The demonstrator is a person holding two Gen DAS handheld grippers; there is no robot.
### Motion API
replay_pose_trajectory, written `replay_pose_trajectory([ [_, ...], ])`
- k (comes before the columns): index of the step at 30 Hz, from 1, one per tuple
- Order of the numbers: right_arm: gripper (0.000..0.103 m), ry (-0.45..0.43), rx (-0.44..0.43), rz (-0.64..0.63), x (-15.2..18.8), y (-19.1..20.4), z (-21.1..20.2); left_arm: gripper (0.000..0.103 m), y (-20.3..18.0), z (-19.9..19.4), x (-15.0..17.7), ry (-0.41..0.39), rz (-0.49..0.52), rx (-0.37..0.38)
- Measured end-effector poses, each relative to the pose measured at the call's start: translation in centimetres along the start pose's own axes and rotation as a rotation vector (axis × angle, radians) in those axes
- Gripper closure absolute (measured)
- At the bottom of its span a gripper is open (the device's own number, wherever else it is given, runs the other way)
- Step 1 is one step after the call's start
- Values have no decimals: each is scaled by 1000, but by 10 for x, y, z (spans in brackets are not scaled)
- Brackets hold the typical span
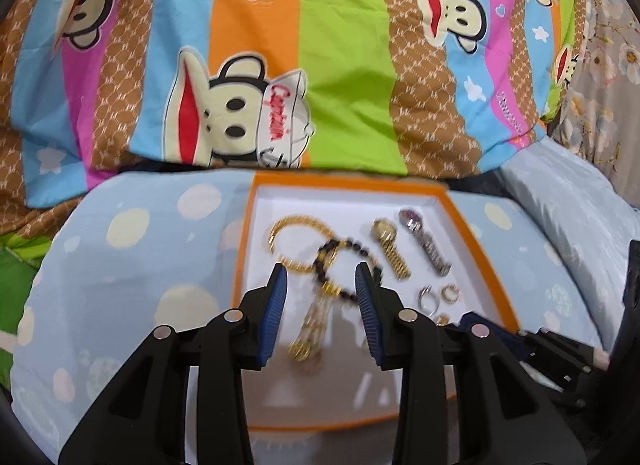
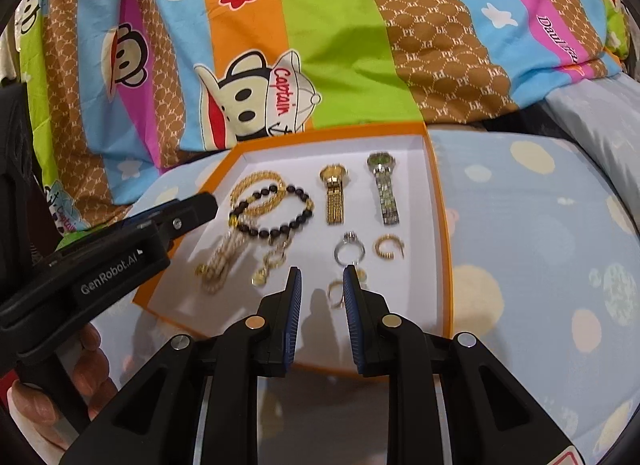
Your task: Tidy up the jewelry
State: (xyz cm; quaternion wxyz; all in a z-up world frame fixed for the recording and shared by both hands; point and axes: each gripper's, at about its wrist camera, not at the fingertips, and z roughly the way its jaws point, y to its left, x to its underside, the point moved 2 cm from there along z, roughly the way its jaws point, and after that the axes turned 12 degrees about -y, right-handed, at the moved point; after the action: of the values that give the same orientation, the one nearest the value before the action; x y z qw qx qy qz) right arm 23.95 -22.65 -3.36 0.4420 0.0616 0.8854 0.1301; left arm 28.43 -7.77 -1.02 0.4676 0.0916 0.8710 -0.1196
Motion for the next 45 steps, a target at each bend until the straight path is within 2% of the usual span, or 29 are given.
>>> replay_pose_trajectory([
  [4,81,-6,26,-30,7,6,-10,69,7,-4,20,43,16,-27],
  [11,82,-4,49,-56,20,14,-24,69,6,-25,38,35,74,-48],
  [24,83,8,47,-44,70,31,-95,69,-5,-98,84,52,124,5],
  [29,82,-3,73,-74,81,36,-112,69,-9,-120,94,61,102,12],
  [32,81,-48,103,-67,79,36,-120,69,-10,-125,89,42,66,4],
  [35,69,-112,117,-35,80,35,-130,69,-11,-129,84,1,57,-24],
  [38,61,-164,150,-56,82,37,-137,69,-11,-131,85,-26,54,-40],
  [42,44,-224,174,-74,82,40,-150,69,-9,-134,90,-44,60,-63],
  [45,42,-236,184,-76,85,42,-156,69,-10,-138,95,-50,69,-72],
])
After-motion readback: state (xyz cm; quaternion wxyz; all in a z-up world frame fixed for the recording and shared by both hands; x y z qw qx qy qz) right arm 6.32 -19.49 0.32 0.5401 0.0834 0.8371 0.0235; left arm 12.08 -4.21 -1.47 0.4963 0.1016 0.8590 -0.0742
